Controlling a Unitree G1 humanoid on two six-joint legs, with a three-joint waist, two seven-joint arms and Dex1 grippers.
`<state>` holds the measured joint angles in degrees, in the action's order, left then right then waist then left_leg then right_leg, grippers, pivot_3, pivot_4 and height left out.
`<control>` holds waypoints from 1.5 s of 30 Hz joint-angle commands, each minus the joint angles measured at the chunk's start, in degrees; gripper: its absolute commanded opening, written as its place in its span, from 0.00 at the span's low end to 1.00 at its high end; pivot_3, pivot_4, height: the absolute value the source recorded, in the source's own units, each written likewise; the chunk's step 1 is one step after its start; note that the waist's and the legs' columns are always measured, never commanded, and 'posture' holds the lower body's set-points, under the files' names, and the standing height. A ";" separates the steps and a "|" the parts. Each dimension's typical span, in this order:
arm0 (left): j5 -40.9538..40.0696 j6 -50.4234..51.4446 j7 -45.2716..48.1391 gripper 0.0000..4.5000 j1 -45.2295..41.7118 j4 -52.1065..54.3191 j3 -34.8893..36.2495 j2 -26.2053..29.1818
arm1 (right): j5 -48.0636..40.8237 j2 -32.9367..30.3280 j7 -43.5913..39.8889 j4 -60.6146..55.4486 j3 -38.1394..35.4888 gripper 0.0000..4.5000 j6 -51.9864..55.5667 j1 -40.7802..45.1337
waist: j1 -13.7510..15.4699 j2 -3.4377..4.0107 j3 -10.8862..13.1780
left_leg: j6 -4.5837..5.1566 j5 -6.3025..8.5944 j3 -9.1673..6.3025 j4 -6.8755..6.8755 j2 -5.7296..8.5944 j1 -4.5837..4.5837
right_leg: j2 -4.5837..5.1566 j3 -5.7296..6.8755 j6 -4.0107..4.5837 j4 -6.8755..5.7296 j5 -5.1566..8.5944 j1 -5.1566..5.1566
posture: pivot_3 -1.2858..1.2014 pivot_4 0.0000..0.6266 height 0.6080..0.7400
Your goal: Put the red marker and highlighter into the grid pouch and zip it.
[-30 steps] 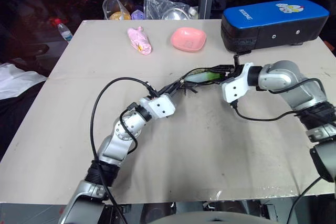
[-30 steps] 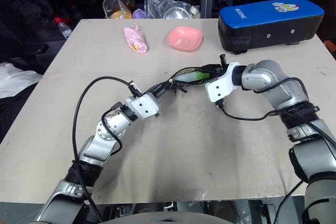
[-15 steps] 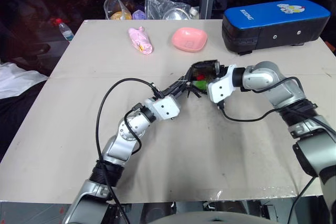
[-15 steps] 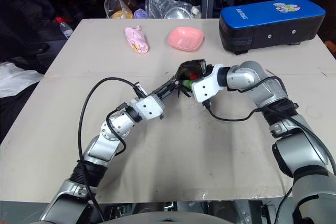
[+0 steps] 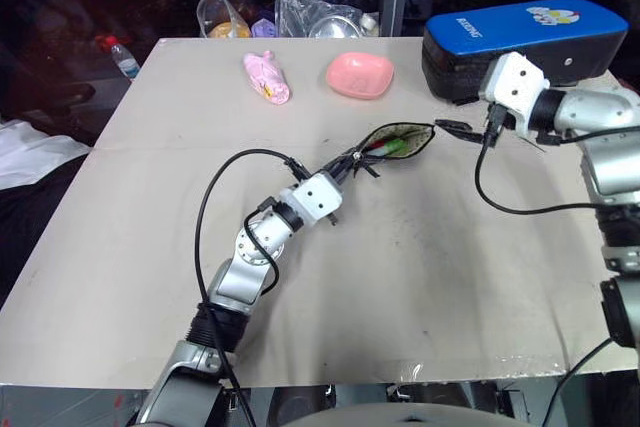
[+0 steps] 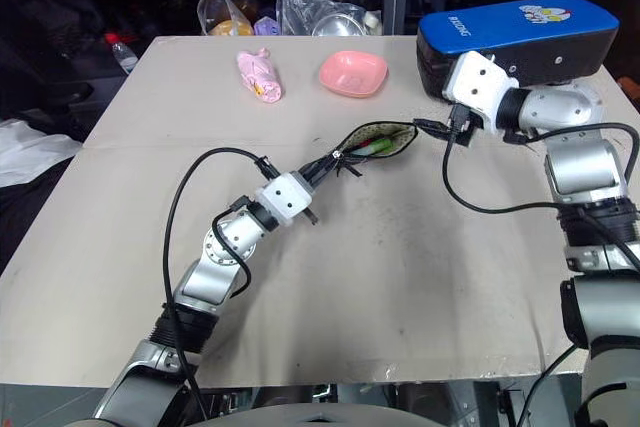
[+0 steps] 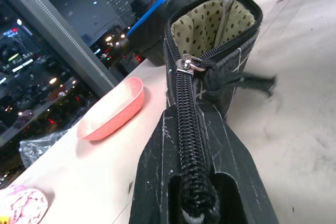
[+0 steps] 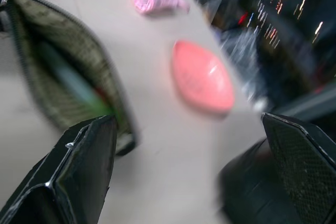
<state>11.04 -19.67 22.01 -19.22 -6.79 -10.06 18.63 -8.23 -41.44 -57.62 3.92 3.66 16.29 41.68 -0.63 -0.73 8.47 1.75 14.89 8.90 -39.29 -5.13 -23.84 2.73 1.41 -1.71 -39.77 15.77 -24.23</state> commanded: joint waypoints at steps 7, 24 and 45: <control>-1.30 1.26 0.45 0.00 -1.20 1.76 -0.93 -3.00 | -22.65 5.22 8.97 -28.82 -3.39 0.99 43.94 -12.52 | -0.09 -0.03 0.00 | 0.02 0.01 -0.49 -0.01 0.05 -0.05 | 0.02 0.01 0.01 0.00 -0.01 0.02 | 0.52 0.24 0.83; 0.11 -0.32 4.64 0.00 0.59 -0.14 -5.69 -1.04 | -18.02 21.39 27.81 -26.72 2.33 0.99 43.01 -13.76 | -0.02 -0.07 -0.03 | 0.02 0.01 -0.69 0.00 0.13 -0.11 | -0.01 0.19 0.01 0.04 0.00 0.08 | 0.52 0.24 0.83; -0.14 -0.79 4.90 0.00 2.13 0.40 -5.19 0.20 | -16.99 22.89 33.07 -25.73 1.43 0.03 41.99 -15.34 | -0.08 -0.07 -0.03 | 0.04 0.02 -0.70 0.02 0.12 -0.11 | -0.02 0.20 0.01 0.05 0.00 0.08 | 0.52 0.24 0.83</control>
<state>11.33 -19.57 27.22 -17.58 -7.83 -15.80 18.60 -25.18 -18.76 -25.62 -20.45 6.83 58.54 26.10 -0.71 -0.80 8.44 1.78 14.92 8.20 -39.27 -5.02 -23.95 2.71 1.61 -1.70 -39.72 15.76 -24.16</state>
